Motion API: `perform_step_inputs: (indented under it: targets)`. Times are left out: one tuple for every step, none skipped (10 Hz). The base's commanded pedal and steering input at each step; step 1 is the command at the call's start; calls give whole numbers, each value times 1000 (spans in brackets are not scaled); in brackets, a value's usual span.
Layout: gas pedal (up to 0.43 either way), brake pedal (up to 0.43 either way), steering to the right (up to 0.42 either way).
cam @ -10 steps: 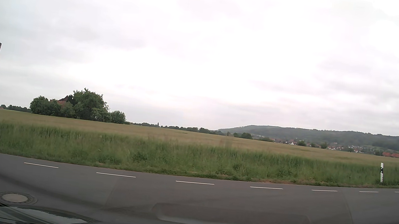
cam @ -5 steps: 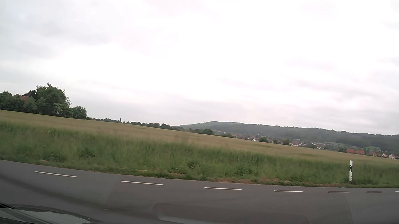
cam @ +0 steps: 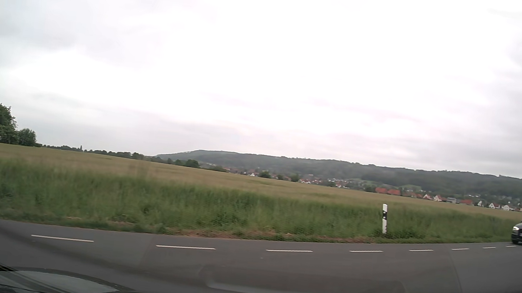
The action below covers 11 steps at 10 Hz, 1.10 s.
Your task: Follow the waypoints while adhering to traffic rules and regulations
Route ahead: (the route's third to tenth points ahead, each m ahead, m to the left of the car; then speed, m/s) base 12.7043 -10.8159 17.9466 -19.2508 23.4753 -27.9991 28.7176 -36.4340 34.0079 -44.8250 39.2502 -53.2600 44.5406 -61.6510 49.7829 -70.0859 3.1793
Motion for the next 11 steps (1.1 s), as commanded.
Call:
perform_step_inputs:
  targets:
    - [311,0,674]
    - [311,0,666]
    - [311,0,651]
    - [311,0,635]
    - [311,0,614]
    - [331,0,596]
    - [331,0,574]
    - [339,0,552]
    - [350,0,522]
    - [350,0,474]
    - [350,0,419]
